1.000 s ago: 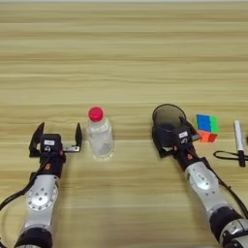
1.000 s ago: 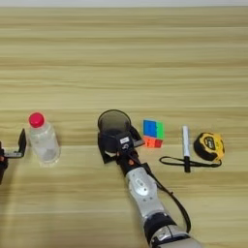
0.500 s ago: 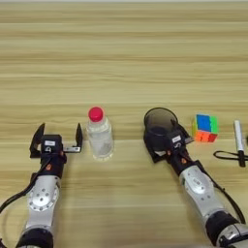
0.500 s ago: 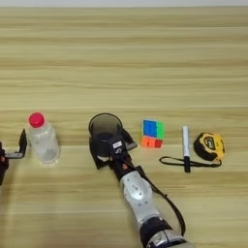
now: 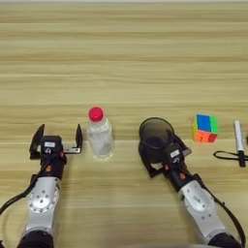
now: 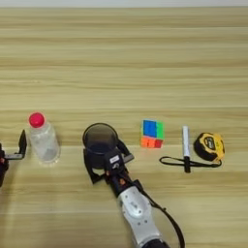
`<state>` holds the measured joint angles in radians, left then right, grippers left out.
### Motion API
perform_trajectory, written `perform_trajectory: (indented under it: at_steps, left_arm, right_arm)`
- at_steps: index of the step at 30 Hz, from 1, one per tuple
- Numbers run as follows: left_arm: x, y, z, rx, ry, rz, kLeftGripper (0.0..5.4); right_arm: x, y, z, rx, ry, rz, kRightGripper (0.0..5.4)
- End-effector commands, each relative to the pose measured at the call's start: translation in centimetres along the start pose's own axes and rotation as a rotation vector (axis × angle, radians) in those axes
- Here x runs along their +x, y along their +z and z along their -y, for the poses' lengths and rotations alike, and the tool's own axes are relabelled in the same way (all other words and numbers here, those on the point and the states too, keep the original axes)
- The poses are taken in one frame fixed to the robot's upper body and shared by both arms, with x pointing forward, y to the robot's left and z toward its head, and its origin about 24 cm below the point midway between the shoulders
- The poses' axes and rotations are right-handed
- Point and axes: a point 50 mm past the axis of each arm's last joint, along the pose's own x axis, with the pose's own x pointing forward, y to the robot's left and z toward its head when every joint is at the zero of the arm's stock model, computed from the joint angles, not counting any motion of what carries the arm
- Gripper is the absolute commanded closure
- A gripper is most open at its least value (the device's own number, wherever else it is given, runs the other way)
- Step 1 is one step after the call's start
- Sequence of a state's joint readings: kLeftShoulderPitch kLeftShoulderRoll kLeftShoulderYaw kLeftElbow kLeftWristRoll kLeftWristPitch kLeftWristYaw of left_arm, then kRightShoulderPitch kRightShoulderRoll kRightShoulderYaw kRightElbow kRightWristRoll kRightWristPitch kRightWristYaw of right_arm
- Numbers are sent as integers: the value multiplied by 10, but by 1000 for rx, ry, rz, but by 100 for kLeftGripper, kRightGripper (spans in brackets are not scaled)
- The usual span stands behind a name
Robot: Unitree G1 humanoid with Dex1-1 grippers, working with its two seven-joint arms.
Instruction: Move the objects on the table
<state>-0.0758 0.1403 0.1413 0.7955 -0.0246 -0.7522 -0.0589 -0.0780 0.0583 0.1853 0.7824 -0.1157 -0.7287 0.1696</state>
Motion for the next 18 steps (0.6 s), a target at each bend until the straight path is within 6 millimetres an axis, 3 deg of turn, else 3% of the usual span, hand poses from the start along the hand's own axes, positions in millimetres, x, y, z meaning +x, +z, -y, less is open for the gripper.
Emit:
perform_trajectory:
  at_steps: [1,13,18]
  left_arm:
    - [0,1,0,11,-4,6,0]
    - [0,1,0,11,-3,5,0]
    - [0,1,0,11,-3,8,0]
  right_arm:
    - [-6,-9,-4,9,14,-66,9]
    - [-6,1,-3,-31,15,-13,1]
    - [-17,-2,-3,-37,18,-34,1]
